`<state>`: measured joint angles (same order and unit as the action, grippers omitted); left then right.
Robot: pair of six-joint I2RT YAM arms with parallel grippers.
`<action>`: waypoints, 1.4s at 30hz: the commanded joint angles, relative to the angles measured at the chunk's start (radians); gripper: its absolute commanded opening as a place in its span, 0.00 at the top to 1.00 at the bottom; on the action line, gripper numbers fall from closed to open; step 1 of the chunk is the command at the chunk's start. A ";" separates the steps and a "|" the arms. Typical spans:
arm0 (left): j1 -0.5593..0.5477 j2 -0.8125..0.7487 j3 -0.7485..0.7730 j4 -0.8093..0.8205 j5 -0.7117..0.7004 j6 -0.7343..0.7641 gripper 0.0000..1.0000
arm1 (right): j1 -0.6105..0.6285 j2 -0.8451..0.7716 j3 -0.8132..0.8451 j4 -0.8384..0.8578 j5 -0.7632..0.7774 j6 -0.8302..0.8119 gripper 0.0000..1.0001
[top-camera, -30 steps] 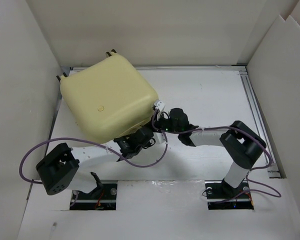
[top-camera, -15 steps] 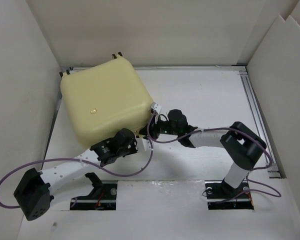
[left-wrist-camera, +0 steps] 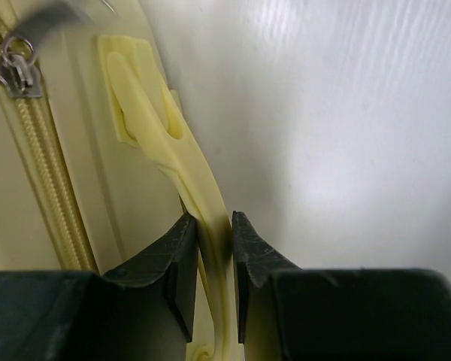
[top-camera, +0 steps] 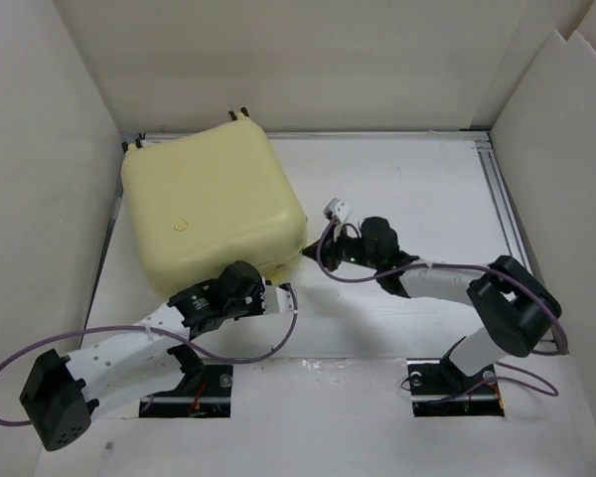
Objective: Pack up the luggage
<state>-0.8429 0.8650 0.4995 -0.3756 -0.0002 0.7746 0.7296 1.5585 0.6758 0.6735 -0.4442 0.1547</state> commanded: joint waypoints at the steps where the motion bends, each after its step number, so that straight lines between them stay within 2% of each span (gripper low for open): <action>1: -0.019 -0.038 -0.010 -0.243 0.062 0.057 1.00 | -0.142 -0.064 -0.033 -0.071 0.294 -0.105 1.00; 8: -0.019 -0.006 -0.019 -0.243 0.052 0.057 1.00 | -0.251 -0.051 0.070 -0.170 0.441 -0.175 1.00; 11: -0.019 -0.006 -0.006 -0.243 0.061 0.046 1.00 | -0.276 -0.040 0.116 -0.170 0.296 -0.214 1.00; 13: -0.019 -0.006 0.007 -0.243 0.075 0.028 1.00 | -0.231 -0.060 0.116 -0.170 0.252 -0.245 0.99; 15: -0.019 -0.017 0.019 -0.234 0.089 -0.003 1.00 | -0.217 -0.080 0.064 -0.146 0.231 -0.254 0.84; 16: -0.019 -0.017 0.028 -0.233 0.101 -0.003 1.00 | -0.208 -0.080 0.050 -0.094 0.169 -0.254 0.75; 17: -0.019 -0.017 0.028 -0.233 0.101 -0.014 1.00 | -0.208 -0.069 0.039 -0.066 0.123 -0.254 0.54; 18: -0.019 -0.017 0.028 -0.224 0.101 -0.014 1.00 | -0.217 -0.036 0.051 -0.045 0.075 -0.265 0.43; 20: -0.019 -0.017 0.018 -0.224 0.091 -0.005 1.00 | -0.228 0.015 0.111 -0.090 -0.041 -0.291 0.31; 22: -0.019 -0.008 0.017 -0.224 0.079 -0.005 1.00 | -0.260 0.093 0.230 -0.161 -0.118 -0.386 0.31; 25: -0.019 -0.008 0.017 -0.249 0.068 0.020 1.00 | -0.321 0.174 0.310 -0.184 -0.354 -0.508 0.31; 27: -0.019 -0.029 0.017 -0.258 0.042 0.031 1.00 | -0.343 0.210 0.347 -0.184 -0.507 -0.541 0.32; 34: -0.019 -0.055 -0.004 -0.267 0.019 0.043 1.00 | -0.363 0.357 0.530 -0.233 -0.796 -0.569 0.36; 37: -0.019 -0.032 0.005 -0.267 0.009 0.034 1.00 | -0.363 0.367 0.506 -0.242 -0.864 -0.587 0.37; 42: -0.019 0.015 0.026 -0.247 0.009 0.015 1.00 | -0.338 0.394 0.476 -0.242 -0.855 -0.619 0.40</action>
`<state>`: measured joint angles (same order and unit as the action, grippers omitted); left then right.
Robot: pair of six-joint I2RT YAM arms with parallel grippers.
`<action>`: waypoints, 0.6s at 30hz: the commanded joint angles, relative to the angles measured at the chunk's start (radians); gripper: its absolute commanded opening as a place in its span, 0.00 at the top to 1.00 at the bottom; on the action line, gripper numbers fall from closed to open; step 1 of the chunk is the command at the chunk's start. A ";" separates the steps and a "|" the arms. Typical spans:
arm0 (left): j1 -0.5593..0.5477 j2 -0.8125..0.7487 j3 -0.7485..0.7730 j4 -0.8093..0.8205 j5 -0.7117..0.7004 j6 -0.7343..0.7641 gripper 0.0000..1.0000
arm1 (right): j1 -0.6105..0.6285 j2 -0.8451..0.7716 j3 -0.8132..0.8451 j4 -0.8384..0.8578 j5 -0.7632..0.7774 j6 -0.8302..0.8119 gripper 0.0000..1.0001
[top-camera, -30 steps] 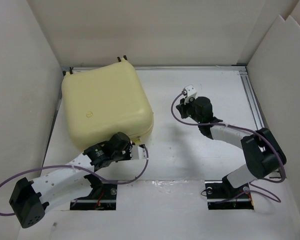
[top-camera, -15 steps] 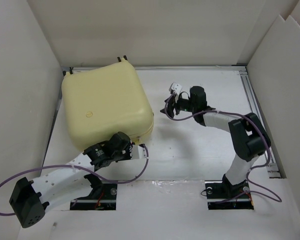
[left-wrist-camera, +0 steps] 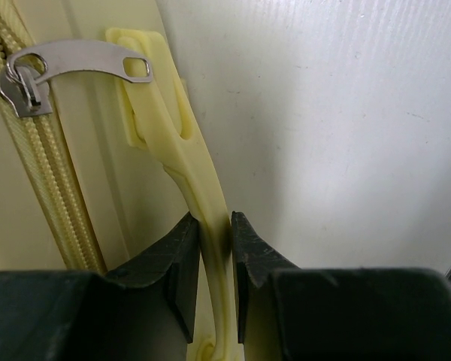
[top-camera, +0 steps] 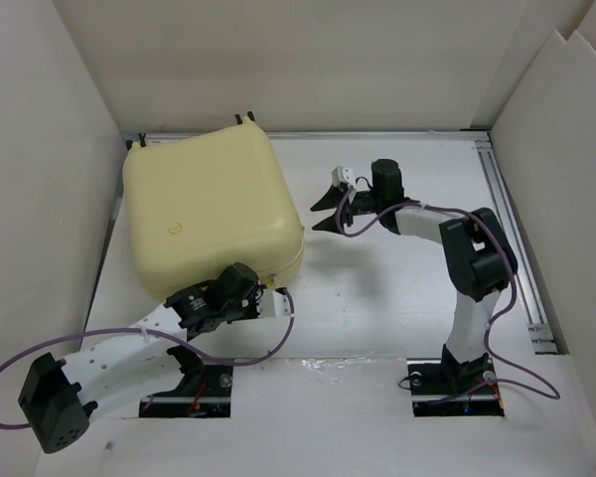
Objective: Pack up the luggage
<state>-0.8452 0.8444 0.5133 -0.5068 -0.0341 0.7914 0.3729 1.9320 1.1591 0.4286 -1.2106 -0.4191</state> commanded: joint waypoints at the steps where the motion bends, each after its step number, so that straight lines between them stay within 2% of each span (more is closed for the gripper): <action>1: -0.017 0.045 0.013 -0.107 0.043 -0.001 1.00 | 0.030 0.021 0.004 0.002 -0.089 -0.046 0.41; 11: -0.017 0.101 0.044 -0.087 0.052 -0.001 1.00 | 0.097 0.131 0.103 -0.044 -0.029 -0.046 0.42; 18: -0.017 0.079 0.044 -0.087 0.053 -0.011 1.00 | 0.097 0.101 0.113 -0.044 -0.006 -0.037 0.45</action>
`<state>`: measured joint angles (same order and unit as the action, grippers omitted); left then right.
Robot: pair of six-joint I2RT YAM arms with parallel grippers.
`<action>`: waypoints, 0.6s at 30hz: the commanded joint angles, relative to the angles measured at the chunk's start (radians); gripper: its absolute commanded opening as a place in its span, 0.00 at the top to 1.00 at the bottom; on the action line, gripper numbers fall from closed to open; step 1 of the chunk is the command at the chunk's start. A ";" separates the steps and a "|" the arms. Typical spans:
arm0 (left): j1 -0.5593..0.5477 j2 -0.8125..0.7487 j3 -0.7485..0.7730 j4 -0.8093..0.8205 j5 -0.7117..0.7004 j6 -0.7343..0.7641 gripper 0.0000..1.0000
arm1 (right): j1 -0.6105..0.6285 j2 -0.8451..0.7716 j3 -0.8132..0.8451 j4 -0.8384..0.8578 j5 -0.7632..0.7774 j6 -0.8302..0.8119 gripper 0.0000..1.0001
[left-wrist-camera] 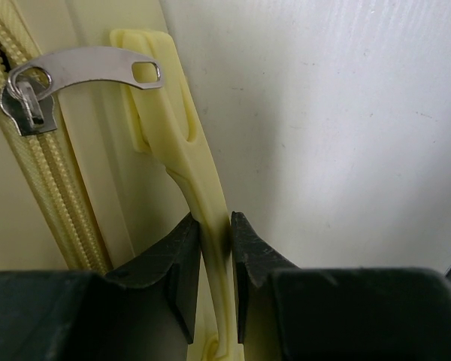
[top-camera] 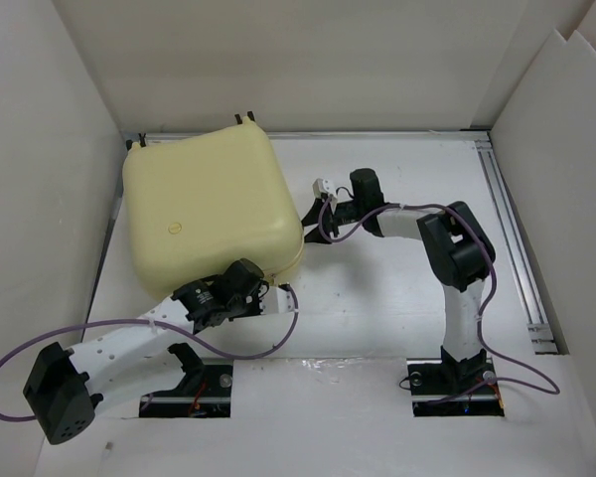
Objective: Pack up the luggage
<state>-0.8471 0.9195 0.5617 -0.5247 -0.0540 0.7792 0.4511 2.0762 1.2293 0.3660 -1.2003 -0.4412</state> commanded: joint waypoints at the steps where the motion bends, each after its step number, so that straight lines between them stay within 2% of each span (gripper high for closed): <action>1: -0.015 0.004 -0.005 -0.069 0.072 -0.007 1.00 | 0.018 -0.044 0.042 0.019 -0.007 -0.014 0.45; 3: -0.015 0.004 -0.014 -0.069 0.072 -0.008 1.00 | 0.018 -0.063 0.051 0.019 -0.007 -0.014 0.46; 9: -0.015 -0.014 -0.014 -0.069 0.072 -0.008 1.00 | 0.018 -0.096 0.042 0.019 0.004 -0.005 0.58; 15: -0.015 -0.014 -0.032 -0.060 0.063 -0.008 1.00 | 0.028 -0.153 0.004 0.019 0.004 0.004 0.61; 18: -0.015 -0.014 -0.032 -0.051 0.063 -0.008 1.00 | 0.037 -0.139 0.004 0.019 0.004 0.024 0.76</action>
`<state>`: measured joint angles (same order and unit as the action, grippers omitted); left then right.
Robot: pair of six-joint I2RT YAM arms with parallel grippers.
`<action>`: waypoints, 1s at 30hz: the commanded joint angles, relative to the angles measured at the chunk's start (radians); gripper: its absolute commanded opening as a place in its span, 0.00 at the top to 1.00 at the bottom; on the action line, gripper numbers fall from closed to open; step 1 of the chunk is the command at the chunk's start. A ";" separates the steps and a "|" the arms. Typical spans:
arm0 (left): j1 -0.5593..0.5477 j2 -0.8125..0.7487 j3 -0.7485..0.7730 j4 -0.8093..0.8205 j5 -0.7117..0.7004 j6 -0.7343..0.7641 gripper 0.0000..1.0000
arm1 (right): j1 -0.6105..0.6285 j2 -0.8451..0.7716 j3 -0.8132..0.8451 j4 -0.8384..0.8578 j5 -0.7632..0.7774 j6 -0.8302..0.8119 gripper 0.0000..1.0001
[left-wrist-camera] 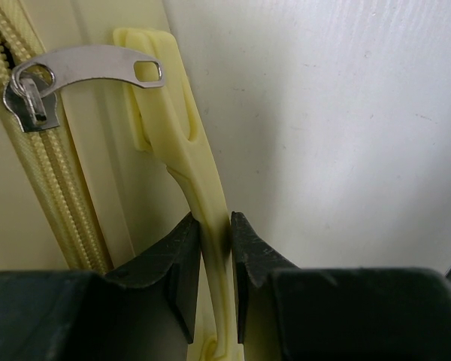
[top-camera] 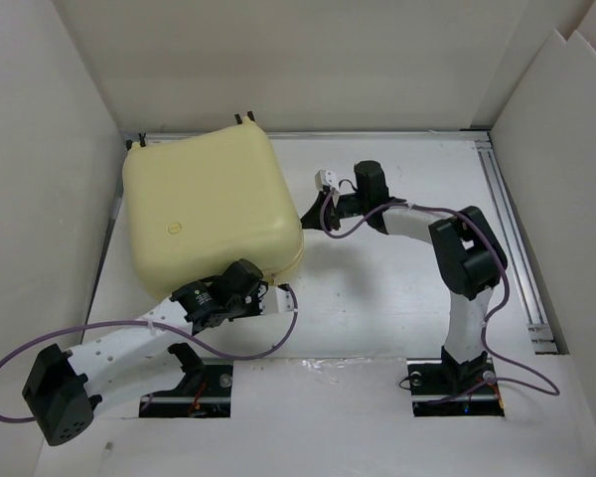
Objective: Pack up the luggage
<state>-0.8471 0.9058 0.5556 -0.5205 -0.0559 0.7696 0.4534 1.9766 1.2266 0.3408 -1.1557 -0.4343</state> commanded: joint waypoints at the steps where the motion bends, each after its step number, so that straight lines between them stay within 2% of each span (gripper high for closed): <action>1: -0.015 -0.001 -0.026 -0.055 0.065 0.002 1.00 | 0.045 -0.039 0.007 0.044 -0.041 0.017 0.83; 4: -0.015 -0.001 -0.026 -0.046 0.056 0.002 1.00 | 0.045 -0.030 -0.007 0.044 -0.041 0.037 0.90; 6: -0.015 -0.010 -0.026 -0.055 0.056 0.002 1.00 | 0.045 -0.030 -0.042 0.044 -0.027 0.037 0.89; 8: -0.015 -0.019 -0.026 -0.055 0.056 0.002 1.00 | 0.045 -0.030 -0.064 0.044 -0.027 0.037 0.76; 9: -0.015 -0.019 -0.036 -0.055 0.056 0.002 1.00 | 0.045 -0.030 -0.064 0.044 -0.027 0.037 0.62; 12: -0.015 -0.019 -0.036 -0.055 0.056 0.002 1.00 | 0.036 -0.030 -0.090 0.044 -0.027 0.017 0.55; 17: -0.015 -0.010 -0.036 -0.055 0.056 0.002 1.00 | 0.036 -0.051 -0.099 0.044 -0.027 -0.015 0.55; 21: -0.015 -0.001 -0.036 -0.055 0.047 0.002 1.00 | 0.036 -0.070 -0.099 0.044 -0.027 -0.037 0.50; 28: -0.015 0.010 -0.036 -0.046 0.038 0.002 1.00 | 0.036 -0.070 -0.078 0.064 -0.036 -0.026 0.50; 30: -0.015 0.010 -0.036 -0.046 0.037 0.002 1.00 | 0.036 -0.070 -0.068 0.087 -0.036 -0.004 0.53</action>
<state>-0.8494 0.8959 0.5446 -0.5117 -0.0624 0.7689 0.4717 1.9522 1.1236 0.3527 -1.1454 -0.4423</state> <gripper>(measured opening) 0.153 0.476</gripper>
